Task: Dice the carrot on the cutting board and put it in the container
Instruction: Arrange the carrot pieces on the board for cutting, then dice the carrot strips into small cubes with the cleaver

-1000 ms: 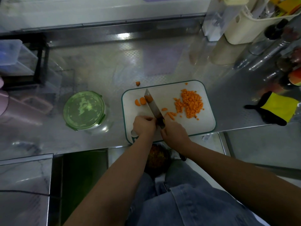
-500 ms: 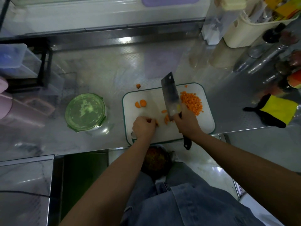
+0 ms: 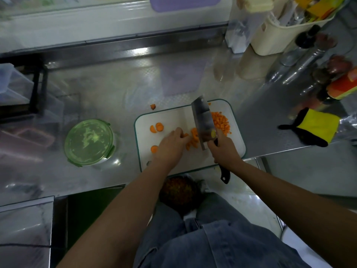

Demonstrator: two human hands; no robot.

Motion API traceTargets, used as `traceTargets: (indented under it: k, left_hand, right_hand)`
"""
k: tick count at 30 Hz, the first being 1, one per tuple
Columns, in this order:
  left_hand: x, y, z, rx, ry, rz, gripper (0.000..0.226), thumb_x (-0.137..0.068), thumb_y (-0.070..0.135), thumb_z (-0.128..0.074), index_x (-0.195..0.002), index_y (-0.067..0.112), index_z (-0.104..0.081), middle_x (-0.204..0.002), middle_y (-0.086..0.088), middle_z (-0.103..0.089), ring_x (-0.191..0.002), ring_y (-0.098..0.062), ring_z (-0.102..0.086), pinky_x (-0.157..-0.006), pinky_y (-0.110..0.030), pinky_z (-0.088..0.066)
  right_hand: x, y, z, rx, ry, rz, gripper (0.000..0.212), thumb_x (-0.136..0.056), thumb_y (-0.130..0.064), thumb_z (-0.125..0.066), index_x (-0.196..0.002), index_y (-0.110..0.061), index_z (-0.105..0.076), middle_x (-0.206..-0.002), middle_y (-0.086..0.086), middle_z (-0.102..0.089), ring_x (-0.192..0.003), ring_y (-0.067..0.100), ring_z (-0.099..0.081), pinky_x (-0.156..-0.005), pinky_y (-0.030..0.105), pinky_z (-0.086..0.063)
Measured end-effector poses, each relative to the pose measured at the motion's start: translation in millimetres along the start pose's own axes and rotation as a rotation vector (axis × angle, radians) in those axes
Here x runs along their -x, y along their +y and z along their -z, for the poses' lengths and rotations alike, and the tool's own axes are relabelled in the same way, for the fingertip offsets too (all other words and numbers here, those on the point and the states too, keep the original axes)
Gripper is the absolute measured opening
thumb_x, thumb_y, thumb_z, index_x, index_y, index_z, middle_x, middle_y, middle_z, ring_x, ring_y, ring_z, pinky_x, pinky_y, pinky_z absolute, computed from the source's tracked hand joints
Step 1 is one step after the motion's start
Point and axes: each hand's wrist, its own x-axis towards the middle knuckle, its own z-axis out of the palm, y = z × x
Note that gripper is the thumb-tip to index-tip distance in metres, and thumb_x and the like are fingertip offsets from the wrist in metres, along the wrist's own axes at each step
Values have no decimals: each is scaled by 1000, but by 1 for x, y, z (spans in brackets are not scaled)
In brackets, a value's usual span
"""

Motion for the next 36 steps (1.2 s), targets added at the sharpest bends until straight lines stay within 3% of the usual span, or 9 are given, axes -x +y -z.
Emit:
traceTargets:
  k: [4, 10, 16, 20, 24, 32, 36]
  left_hand:
    - [-7, -3, 4, -43, -68, -36, 39, -90, 10, -52, -128, 18, -51, -120, -11, -42, -105, -27, -47, -68, -30, -29]
    - [-6, -8, 3, -10, -48, 2, 27, -92, 21, -54, -119, 15, -57, -117, -9, -46, -106, -25, -48, -69, -33, -39]
    - [-7, -14, 2, 69, -44, 86, 47, -82, 29, -68, -123, 14, -51, -120, -7, -47, -109, -25, -48, -77, -34, -41]
    - [-11, -17, -1, 106, -49, 69, 75, -78, 34, -71, -143, 17, -37, -126, -10, -43, -111, -27, -45, -80, -36, -43]
    - [-15, -16, 0, 124, -58, 39, 56, -80, 34, -70, -130, 17, -53, -122, -9, -44, -110, -25, -44, -82, -35, -42]
    - [-9, -10, -4, 128, -18, 27, 31, -79, 30, -65, -104, 12, -64, -107, -8, -53, -102, -25, -48, -75, -31, -37]
    - [-5, -4, -10, 129, 42, 69, 16, -87, 24, -59, -95, 11, -64, -102, -8, -54, -97, -26, -50, -72, -30, -34]
  right_hand:
    - [-2, -1, 3, 2, -3, 1, 19, -90, -9, -46, -108, -6, -49, -67, 16, -53, -61, 39, -55, -56, 55, -51]
    - [-4, 3, 6, -3, -13, -14, 32, -92, -11, -47, -122, -2, -44, -67, 18, -51, -63, 41, -53, -57, 58, -49]
    - [-7, 0, 2, -13, -20, 19, 18, -91, -12, -47, -107, -3, -47, -68, 20, -52, -61, 40, -52, -54, 56, -49]
    - [-8, -1, 1, -7, -23, 33, 19, -93, -14, -46, -105, 0, -47, -69, 24, -51, -59, 40, -50, -53, 57, -47]
    - [-9, 1, -1, 2, -26, 54, 13, -94, -18, -48, -96, -5, -46, -64, 20, -51, -51, 34, -50, -48, 53, -47]
    - [-7, -5, -3, 40, -29, 123, 20, -93, -14, -49, -78, -22, -37, -59, 7, -45, -50, 26, -48, -50, 50, -47]
    - [-6, -3, -7, 64, -48, 168, 6, -92, -13, -51, -96, -16, -47, -58, 2, -45, -51, 21, -47, -48, 41, -39]
